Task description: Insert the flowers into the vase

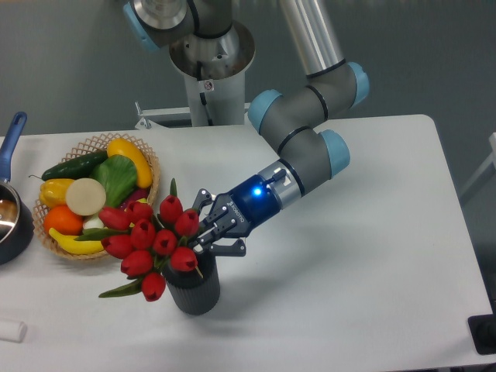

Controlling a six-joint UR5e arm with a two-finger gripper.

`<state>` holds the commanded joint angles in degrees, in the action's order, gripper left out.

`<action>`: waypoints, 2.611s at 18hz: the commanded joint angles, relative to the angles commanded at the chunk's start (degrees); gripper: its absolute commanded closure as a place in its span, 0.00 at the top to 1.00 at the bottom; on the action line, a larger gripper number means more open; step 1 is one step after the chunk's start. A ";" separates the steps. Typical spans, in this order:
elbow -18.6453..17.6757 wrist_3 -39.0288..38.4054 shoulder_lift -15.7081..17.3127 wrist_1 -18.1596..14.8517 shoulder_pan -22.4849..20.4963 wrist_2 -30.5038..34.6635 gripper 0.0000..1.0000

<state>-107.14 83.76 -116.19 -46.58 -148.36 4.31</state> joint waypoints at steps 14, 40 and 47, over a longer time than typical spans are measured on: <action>0.62 0.88 -1.32 0.35 -0.18 2.11 0.44; 1.05 0.88 13.00 1.49 -14.49 22.38 1.00; 10.80 0.35 17.57 -0.61 -19.34 47.25 1.00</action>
<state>-96.34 84.11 -98.61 -47.19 -167.70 51.55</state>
